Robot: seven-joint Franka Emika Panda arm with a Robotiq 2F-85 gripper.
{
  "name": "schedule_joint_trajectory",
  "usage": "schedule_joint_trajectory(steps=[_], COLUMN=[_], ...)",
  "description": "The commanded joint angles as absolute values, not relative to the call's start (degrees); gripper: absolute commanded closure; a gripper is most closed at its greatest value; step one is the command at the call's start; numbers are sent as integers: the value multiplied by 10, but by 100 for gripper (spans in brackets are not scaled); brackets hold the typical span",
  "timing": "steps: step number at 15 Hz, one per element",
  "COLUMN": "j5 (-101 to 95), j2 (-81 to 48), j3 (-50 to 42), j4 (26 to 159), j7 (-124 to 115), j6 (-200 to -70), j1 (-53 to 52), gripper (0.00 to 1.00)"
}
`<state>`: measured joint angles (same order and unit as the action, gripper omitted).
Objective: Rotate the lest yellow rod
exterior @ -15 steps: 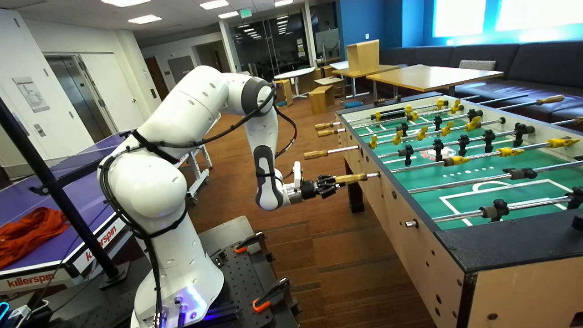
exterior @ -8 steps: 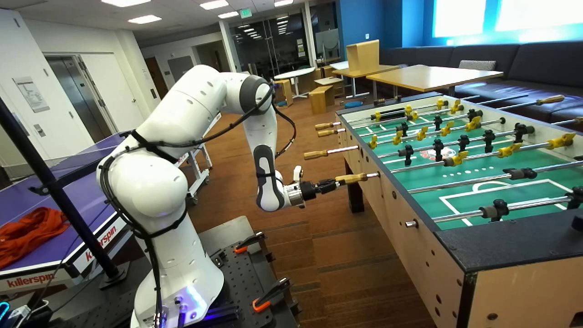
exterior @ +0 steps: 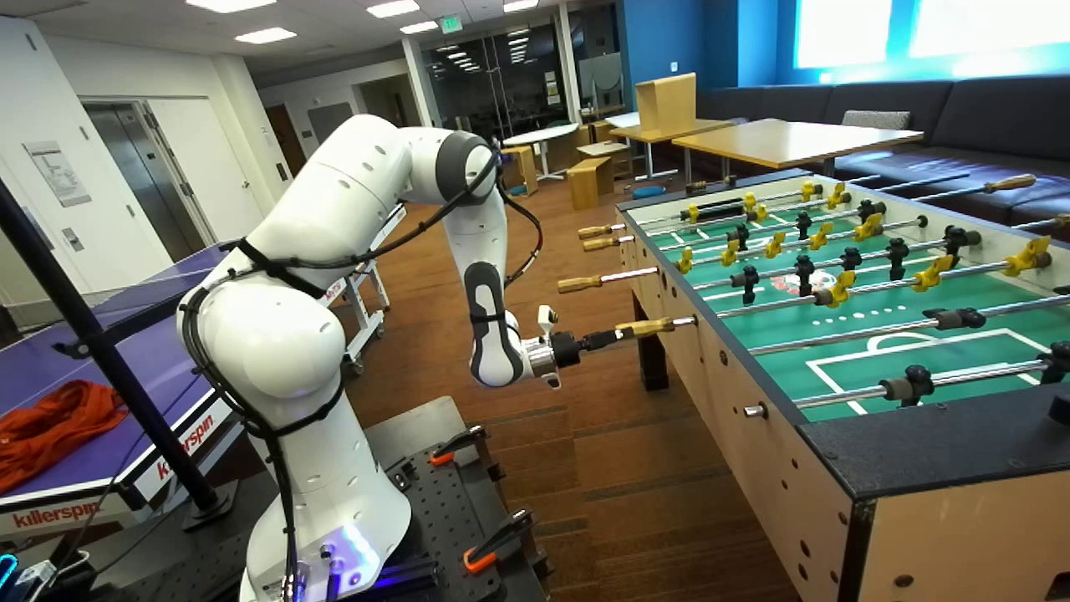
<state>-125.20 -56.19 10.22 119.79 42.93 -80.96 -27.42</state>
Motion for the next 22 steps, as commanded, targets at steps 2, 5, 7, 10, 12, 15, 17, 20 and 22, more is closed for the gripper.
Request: schedule_joint_trajectory(steps=[2,5,7,10,12,15,17,20,22], j5=[-1250,-1247,-1246,-1243,-1244,-1240,-1235,-1225,-1218], j2=[-561,-553,-549,-536,-527,-517,-512,-507,-504], j3=[99,94,96,99,99,101,102,104,106], j4=[1199,1208,1212,1221,1230,1237,1240,1243,1244], j7=[460,564,626,720,784,879,945,1042,1105], j6=[-810,-817,-823,-842,-854,-867,-872,-875,-878], j1=[-279,-286,-284,-278,-274,-270,-267,-265,-263], gripper=[84,84,84,84,84,84,84,84,84])
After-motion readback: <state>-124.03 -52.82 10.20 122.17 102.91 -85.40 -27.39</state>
